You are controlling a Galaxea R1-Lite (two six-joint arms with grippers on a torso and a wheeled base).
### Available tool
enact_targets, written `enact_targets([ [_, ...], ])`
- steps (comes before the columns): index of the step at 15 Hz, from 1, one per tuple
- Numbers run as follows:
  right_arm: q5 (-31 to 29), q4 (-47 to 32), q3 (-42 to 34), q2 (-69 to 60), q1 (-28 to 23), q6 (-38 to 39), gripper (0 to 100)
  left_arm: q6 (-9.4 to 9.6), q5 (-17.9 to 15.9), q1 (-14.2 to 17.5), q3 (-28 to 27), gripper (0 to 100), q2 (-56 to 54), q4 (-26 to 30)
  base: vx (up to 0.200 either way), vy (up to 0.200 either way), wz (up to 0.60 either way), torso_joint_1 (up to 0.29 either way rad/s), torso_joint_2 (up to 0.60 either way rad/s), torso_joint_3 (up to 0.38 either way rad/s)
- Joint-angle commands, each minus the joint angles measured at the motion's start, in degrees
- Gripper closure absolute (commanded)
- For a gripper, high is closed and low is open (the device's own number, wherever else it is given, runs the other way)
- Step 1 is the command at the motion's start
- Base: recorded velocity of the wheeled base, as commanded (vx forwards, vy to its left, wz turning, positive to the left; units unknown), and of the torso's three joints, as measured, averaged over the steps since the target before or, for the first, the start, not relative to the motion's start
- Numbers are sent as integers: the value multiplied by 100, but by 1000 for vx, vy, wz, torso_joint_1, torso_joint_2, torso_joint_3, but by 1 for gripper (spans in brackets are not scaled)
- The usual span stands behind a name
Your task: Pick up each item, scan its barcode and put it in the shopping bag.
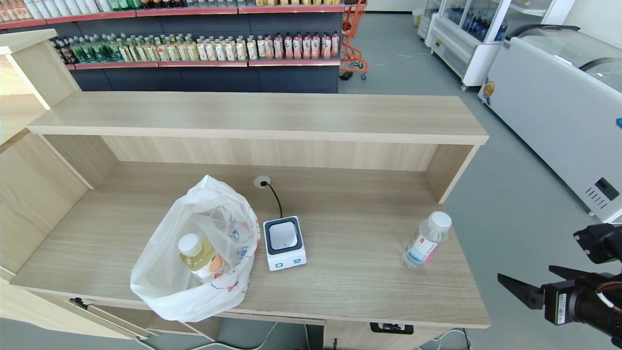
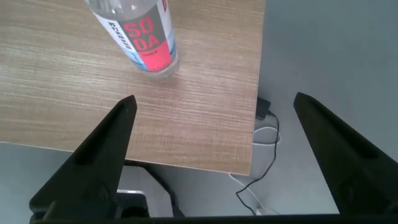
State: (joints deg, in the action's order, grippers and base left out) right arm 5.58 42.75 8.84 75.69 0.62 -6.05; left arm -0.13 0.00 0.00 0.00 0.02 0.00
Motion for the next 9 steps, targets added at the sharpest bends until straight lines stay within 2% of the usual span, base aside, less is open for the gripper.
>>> enact_targets([
  [1,31,23,153,306,377,156,0,-4,0,0,0,0,-2,0,0,0,0,0,0,0],
  [4,22,137,268,657,659,183,0,-4,0,0,0,0,-2,0,0,0,0,0,0,0],
  [7,-128,1042,171,1422,597,139,0,-4,0,0,0,0,-2,0,0,0,0,0,0,0],
  [8,-312,1279,153,1580,588,130,0,-4,0,0,0,0,-2,0,0,0,0,0,0,0],
  [9,-760,1657,118,1897,588,121,0,-4,0,0,0,0,-2,0,0,0,0,0,0,0],
])
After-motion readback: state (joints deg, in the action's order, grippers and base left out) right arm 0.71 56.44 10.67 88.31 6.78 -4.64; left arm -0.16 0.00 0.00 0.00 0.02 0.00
